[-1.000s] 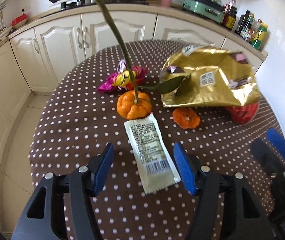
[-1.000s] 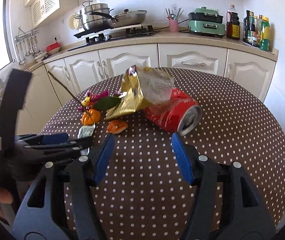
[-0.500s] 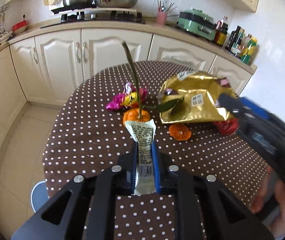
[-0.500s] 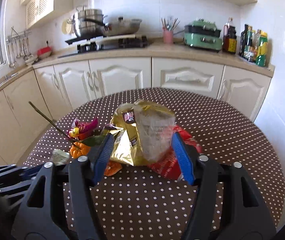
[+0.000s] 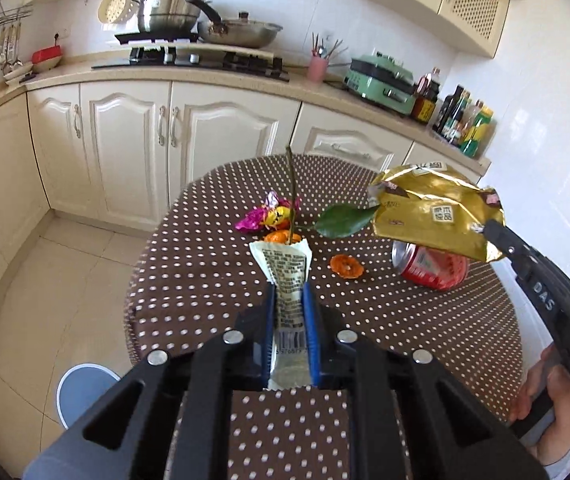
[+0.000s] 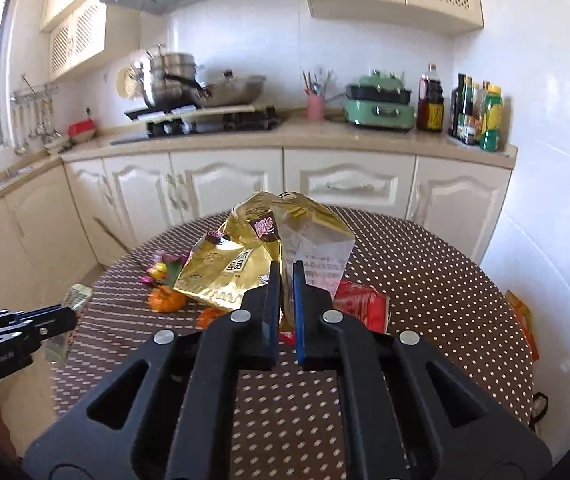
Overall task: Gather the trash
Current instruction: 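Carry the white wrapper and gold bag over the bucket and open both tools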
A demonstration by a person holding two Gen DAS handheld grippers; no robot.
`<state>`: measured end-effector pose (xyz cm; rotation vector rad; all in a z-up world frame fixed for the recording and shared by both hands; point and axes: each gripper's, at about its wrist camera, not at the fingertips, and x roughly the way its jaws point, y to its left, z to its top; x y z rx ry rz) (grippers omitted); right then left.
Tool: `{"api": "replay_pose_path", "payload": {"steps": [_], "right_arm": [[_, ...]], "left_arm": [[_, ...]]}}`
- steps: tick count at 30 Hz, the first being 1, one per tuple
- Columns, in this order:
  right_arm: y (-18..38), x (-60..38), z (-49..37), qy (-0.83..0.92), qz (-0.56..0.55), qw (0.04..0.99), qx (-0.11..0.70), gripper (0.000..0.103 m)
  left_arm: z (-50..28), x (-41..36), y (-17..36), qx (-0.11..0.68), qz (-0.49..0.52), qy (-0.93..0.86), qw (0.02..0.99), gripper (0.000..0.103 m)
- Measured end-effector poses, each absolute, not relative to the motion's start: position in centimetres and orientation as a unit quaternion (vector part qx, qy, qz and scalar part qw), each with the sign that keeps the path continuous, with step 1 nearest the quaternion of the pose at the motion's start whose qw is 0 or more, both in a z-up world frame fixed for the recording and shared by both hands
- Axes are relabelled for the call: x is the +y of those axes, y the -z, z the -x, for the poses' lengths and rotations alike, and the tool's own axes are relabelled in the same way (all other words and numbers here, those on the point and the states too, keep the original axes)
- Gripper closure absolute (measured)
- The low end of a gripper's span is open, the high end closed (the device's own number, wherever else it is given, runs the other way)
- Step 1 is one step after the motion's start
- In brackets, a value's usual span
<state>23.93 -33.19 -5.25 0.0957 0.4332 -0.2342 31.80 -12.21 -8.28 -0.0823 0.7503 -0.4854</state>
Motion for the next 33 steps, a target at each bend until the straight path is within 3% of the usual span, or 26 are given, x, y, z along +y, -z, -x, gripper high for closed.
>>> {"api": "replay_pose_path", "payload": {"steps": [16,23,33], "right_arm": [[2.8,-15.4,-22.0,-0.046,0.014,0.979,0.196,0.097],[7.7,-4.7,-25.4,-0.128,0.047,0.958,0.251,0.097],[21.3,5.8,-31.6,-0.190,0.076,0.900,0.384,0.097]], "left_arm": [[-27.2,4.4,7.0,0.330,0.110,0.155,0.925,0.090],[-28.1,13.5,12.2,0.368,0.143,0.083,0.915,0.090],[-32.0,22.2,25.4,0.479,0.183,0.008,0.858,0.090]]}}
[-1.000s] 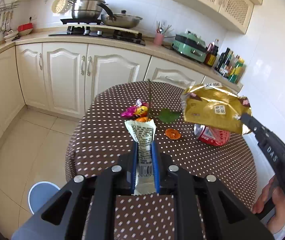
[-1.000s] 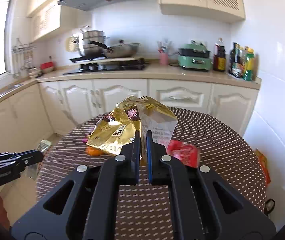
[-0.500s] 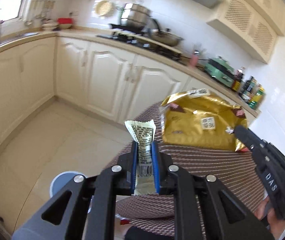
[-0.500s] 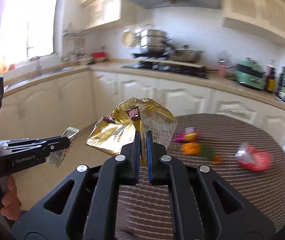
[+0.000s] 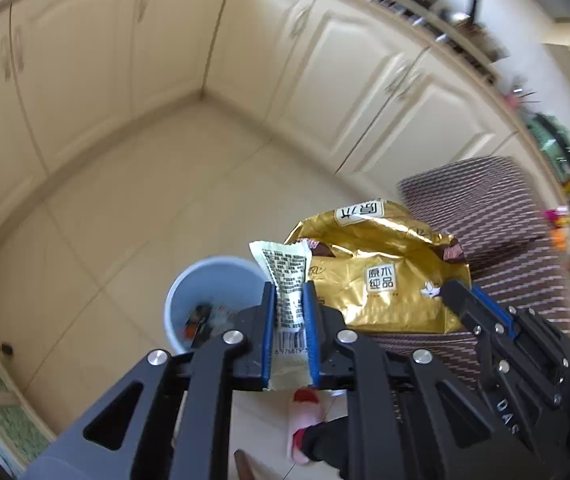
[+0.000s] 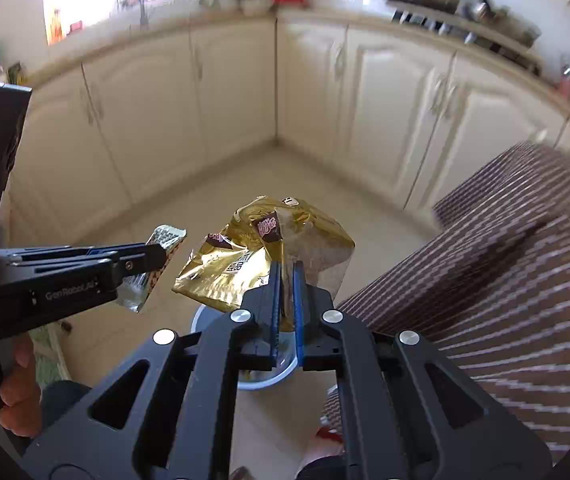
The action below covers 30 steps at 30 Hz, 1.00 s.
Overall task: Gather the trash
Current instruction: 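Carry the white wrapper and gold bag over the bucket and open both tools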
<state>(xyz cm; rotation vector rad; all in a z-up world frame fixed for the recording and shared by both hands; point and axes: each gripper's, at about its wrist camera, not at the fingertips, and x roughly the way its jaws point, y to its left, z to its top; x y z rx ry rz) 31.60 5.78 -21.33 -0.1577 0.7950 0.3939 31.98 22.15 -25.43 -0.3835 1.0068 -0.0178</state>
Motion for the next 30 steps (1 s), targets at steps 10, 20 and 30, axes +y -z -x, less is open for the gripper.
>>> {"api": "replay_pose_path", "payload": {"steps": [10,20,30], "right_arm": [[33.2,8.9,-37.2,-0.177,0.092,0.848,0.492,0.097],[38.1,9.5,-39.4,-0.163,0.100,0.831,0.522,0.097],[40.2,10.1,-40.3,-0.167,0.097,0.823,0.534,0.097]], "left_arm": [[-36.7,24.6,37.5,0.560,0.197,-0.009,0.805,0.089],[-39.4,24.6,42.8,0.587,0.226,-0.003,0.778,0.063],[-38.6,25.0,44.3,0.606,0.229,-0.014,0.762,0.057]]}}
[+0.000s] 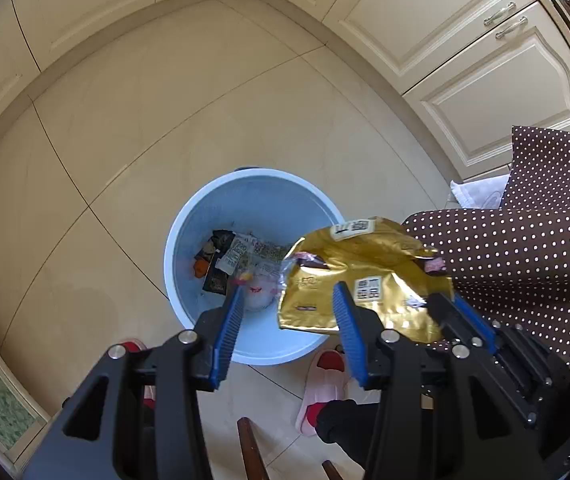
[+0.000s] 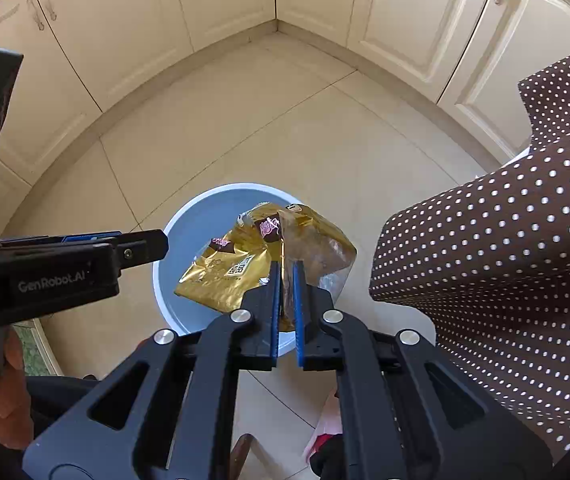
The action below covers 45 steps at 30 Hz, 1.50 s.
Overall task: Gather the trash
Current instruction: 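Carry the white wrapper and gold bag over the bucket and open both tools, then grasp the tangerine stem with the left tool while the right tool grasps the orange peel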
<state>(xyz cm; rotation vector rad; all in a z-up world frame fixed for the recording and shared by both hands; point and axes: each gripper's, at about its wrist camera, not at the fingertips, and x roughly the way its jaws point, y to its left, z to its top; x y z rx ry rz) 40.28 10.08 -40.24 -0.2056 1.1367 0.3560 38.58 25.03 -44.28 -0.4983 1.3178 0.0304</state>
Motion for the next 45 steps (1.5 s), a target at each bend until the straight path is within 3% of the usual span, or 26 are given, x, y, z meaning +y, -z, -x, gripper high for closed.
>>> {"api": "replay_pose_path", "payload": {"steps": [31,39,45], "right_arm": [[39.0,10.9,-41.4,-0.177,0.074,0.831,0.522,0.092],[33.4,8.4,-39.3,-0.176,0.062,0.855,0.483,0.092],[26.0,4.3,-36.2,-0.172,0.036,0.888,0.426,0.092]], "left_arm": [[-37.5,27.4,42.4,0.592,0.244,-0.028,0.768,0.054],[-35.2,24.4,37.2,0.559,0.192,-0.025,0.806,0.054],[-32.8,21.2,29.2,0.498,0.183,0.003,0.848,0.054]]}}
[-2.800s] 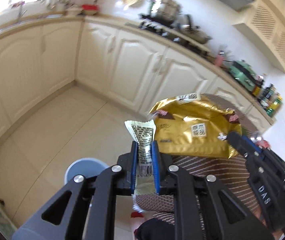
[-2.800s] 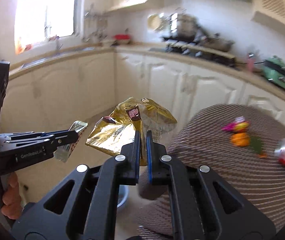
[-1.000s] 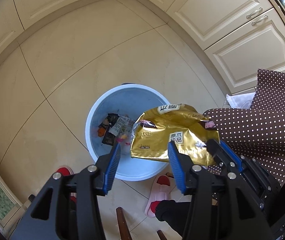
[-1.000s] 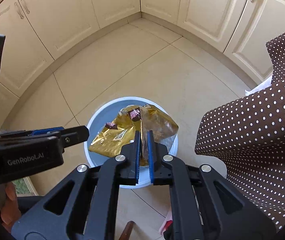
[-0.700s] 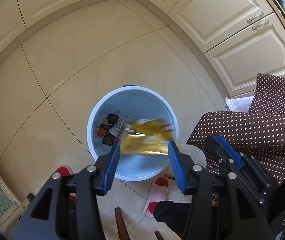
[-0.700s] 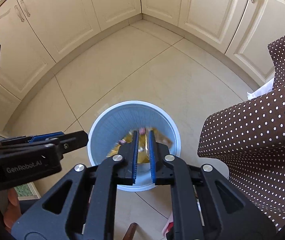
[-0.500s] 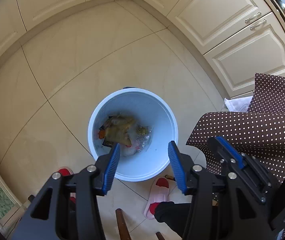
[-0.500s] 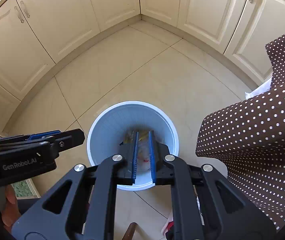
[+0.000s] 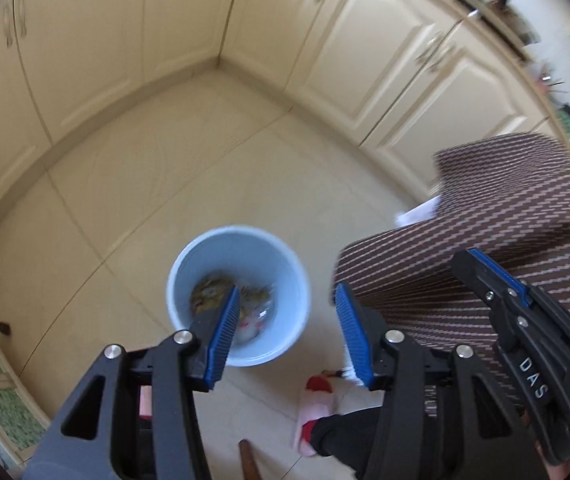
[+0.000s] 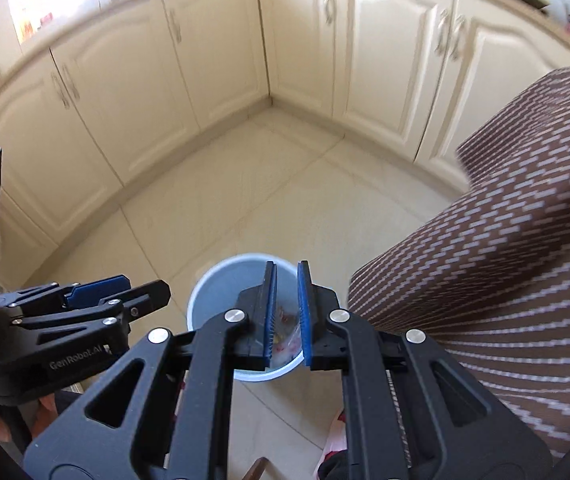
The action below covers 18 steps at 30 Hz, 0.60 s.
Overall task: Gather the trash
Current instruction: 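Grasp the tangerine stem with the left tool while the right tool grasps the orange peel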
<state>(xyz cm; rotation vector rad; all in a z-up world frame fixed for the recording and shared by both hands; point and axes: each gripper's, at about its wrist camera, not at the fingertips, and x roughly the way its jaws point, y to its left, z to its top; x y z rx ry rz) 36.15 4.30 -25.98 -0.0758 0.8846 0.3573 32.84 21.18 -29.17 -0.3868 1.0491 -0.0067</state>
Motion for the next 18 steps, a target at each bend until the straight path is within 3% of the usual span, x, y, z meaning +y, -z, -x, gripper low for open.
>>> {"api": "replay_pose_path", "payload": {"steps": [6,8,12,18], "right_arm": [[17.8,-1.8,-31.4,-0.147,0.019,0.925,0.350,0.092],[15.7,-3.8,-29.9,-0.137,0.013,0.935,0.327,0.085],[12.1,-8.9,-26.9,-0.103,-0.003,0.952,0.289,0.058],[9.4,-16.7,-25.4,-0.042,-0.012,0.963,0.264,0.058]], "left_arm": [[-30.9,15.5,21.5,0.445,0.164,0.061,0.878,0.049],[-30.4,13.2,19.3,0.432,0.152,0.082,0.885,0.049],[-29.6,7.4,15.5,0.410,0.118,0.128,0.895,0.045],[-29.8,-1.2,12.0,0.392,0.055,0.173,0.902,0.045]]}}
